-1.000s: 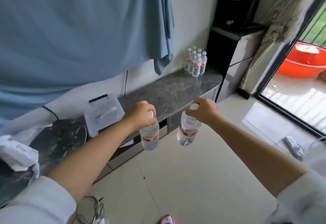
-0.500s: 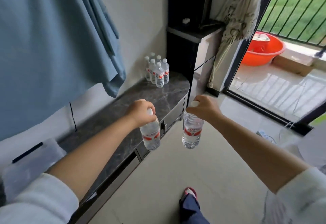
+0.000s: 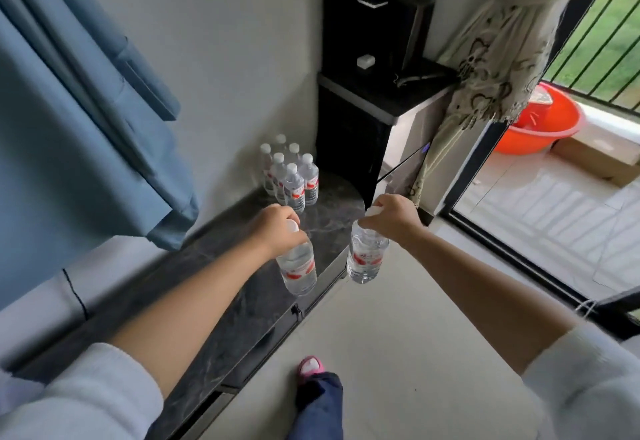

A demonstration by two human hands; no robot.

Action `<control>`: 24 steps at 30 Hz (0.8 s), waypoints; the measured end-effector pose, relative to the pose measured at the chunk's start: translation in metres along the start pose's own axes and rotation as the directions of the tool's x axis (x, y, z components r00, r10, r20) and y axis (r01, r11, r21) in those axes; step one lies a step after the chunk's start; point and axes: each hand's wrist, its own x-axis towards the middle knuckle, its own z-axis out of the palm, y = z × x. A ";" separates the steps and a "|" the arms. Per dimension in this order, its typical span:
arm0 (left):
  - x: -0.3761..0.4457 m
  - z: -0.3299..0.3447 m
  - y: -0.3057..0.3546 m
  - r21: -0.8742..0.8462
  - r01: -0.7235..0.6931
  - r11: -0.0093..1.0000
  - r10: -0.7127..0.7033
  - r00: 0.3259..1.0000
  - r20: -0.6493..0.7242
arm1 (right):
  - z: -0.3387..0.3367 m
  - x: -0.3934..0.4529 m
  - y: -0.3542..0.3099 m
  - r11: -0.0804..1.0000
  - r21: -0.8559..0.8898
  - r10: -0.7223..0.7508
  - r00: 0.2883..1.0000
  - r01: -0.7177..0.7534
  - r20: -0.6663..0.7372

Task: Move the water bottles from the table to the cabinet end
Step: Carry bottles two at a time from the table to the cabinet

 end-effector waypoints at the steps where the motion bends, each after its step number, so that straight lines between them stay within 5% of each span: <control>1: 0.017 0.001 0.000 0.003 0.007 1.000 -0.007 1.000 0.007 | 0.001 0.017 -0.002 1.000 0.002 0.010 1.000 -0.010 0.015; 13: 0.179 0.016 -0.038 0.014 0.160 0.987 -0.160 0.974 0.162 | 0.036 0.201 -0.027 0.990 0.018 0.133 0.980 -0.137 0.151; 24: 0.261 0.059 -0.042 -0.052 0.413 0.909 -0.403 0.905 0.137 | 0.075 0.313 -0.016 0.982 -0.014 0.184 0.937 -0.188 0.297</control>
